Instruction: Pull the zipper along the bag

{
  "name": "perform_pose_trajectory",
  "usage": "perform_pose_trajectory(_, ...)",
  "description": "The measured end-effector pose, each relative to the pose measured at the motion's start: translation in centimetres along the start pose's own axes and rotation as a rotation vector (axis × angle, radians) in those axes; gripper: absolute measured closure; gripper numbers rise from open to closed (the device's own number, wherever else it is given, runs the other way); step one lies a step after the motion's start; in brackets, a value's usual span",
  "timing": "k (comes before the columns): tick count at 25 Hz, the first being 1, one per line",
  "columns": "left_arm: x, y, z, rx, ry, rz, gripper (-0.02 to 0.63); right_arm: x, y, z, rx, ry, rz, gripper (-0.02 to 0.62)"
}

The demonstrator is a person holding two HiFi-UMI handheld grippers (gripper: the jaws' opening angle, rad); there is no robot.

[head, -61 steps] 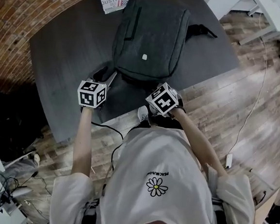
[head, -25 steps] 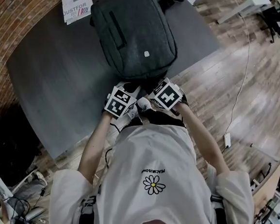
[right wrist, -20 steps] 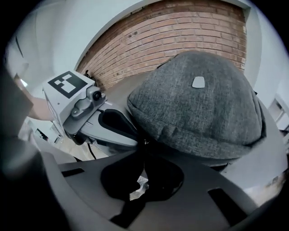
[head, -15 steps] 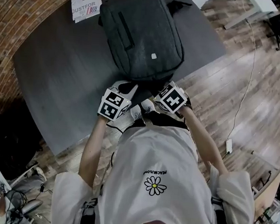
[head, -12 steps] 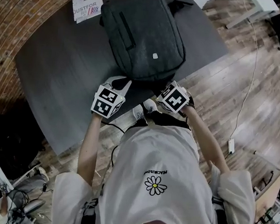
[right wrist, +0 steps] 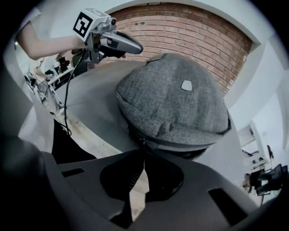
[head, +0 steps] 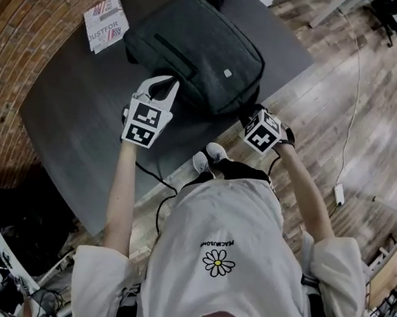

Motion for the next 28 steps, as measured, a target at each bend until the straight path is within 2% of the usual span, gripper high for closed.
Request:
perform_pose_trajectory(4,3.9,3.7,1.1,-0.009,0.108,-0.014,0.58,-2.1,0.2,-4.8,-0.102,0.031,0.04,0.589)
perform_pose_trajectory(8,4.5,7.6,1.4,-0.062,0.166,0.087,0.603,-3.3,0.7,-9.9,-0.18,0.109,0.064,0.589)
perform_pose_trajectory(12,4.1,10.6,1.4,-0.102,0.138,0.151,0.604,-3.4,1.2,-13.6,-0.223,0.191,0.073,0.588)
perform_pose_trajectory(16,3.5,12.1,1.9,-0.157,0.081,0.219,0.606,-3.6,0.4,-13.9,-0.203,0.243,0.076,0.589)
perform_pose_trajectory(21,3.1,12.1,1.4,-0.142,0.062,0.179,0.606,-3.4,-1.2,-12.0,-0.124,0.411,-0.037,0.588)
perform_pose_trajectory(24,3.0,12.2,1.5,-0.146,0.048,0.171,0.606,-3.1,-1.4,-10.5,-0.074,0.401,-0.03,0.588)
perform_pose_trajectory(28,2.8,12.2,1.7,-0.141,0.036,0.162,0.606,-1.1,-1.1,-6.8,0.041,0.412,-0.061,0.588)
Point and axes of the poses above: the fingertips, and each gripper's own axes: y forward along the fingers, z to its left, x out of its top, the point moved 3 cm from there along -y, backward along the fingers, and after that the axes turned 3 degrees about -x, right-handed, at the moved point
